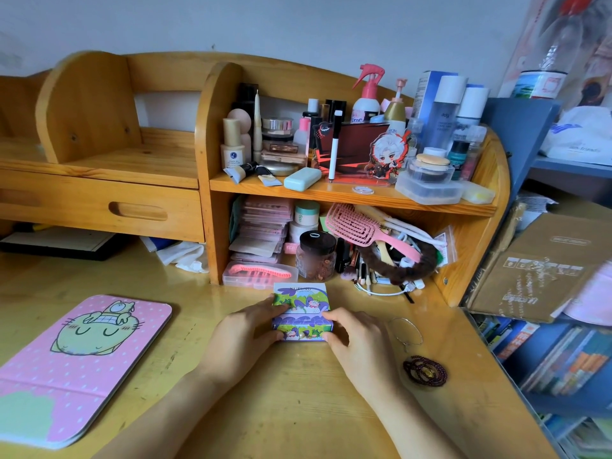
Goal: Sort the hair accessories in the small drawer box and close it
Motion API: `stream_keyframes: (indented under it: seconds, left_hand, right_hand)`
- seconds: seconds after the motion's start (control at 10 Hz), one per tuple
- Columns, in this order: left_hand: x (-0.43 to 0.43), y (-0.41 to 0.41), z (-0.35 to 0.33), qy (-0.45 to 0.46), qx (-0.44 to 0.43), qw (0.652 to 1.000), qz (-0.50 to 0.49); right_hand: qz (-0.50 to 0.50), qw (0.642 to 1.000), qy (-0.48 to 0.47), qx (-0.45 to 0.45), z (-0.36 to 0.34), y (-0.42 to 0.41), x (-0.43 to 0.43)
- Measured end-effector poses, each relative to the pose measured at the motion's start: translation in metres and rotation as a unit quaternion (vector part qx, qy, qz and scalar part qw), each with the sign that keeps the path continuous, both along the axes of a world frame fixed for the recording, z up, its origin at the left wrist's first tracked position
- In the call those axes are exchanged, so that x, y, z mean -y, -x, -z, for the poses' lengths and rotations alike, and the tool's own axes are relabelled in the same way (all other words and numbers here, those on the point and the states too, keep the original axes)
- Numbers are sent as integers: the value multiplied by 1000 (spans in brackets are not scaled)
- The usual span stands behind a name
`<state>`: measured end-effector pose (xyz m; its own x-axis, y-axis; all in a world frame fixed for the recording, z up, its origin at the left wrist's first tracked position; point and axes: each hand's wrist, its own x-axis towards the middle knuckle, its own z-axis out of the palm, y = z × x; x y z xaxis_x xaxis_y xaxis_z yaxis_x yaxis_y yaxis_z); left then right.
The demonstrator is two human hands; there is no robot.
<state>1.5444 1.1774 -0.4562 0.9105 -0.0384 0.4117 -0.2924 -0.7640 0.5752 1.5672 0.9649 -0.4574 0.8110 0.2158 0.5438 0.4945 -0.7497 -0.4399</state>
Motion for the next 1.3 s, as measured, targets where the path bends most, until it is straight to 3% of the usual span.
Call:
stream_keyframes:
  seconds: [0.5,0.7,1.0,1.3]
  left_hand:
    - [-3,-4,1,-53,10,998,-13]
    - [-3,-2,3,-88,4,996,11]
    - [-7,13,1,-50,-19,998,18]
    - [-17,44,8,-28,-51,998,2]
  right_hand:
    - [-50,997,58,-3,-2,4,2]
    - [-73,989,107,-68,8,-3,3]
    - [-75,983,118,-116,-1,9,11]
    - [-44,986,120,-105,-2,39,45]
